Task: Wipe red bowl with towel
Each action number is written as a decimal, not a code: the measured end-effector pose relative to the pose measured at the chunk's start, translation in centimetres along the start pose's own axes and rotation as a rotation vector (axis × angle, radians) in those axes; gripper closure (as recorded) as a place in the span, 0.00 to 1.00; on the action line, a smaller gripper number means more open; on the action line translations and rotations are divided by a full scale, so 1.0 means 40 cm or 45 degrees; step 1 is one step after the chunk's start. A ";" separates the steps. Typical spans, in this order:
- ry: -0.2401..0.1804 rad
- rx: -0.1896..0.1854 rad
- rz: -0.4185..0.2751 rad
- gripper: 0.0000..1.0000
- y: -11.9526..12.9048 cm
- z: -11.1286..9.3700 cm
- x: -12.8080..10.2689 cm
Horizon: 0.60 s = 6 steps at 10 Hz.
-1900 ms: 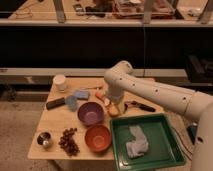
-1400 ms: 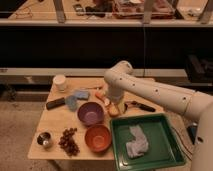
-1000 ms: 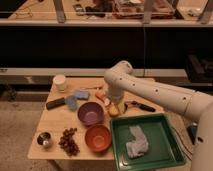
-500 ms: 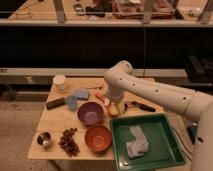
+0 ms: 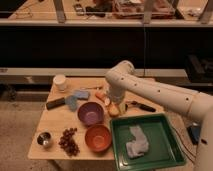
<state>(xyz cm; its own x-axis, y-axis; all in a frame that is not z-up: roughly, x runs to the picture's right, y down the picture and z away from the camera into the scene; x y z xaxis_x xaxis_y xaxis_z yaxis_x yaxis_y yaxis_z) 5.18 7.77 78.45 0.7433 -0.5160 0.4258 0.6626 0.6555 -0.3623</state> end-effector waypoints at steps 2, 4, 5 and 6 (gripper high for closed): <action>0.027 0.012 0.012 0.20 0.056 -0.079 -0.002; 0.050 0.021 0.052 0.20 0.171 -0.153 0.005; 0.057 0.008 0.089 0.20 0.257 -0.179 0.003; 0.070 -0.003 0.116 0.20 0.311 -0.190 0.008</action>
<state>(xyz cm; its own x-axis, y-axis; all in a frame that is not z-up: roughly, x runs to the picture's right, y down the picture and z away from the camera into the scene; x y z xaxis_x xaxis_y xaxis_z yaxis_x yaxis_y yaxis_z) 14.37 11.57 67.80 0.8044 -0.4837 0.3449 0.5922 0.6997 -0.3997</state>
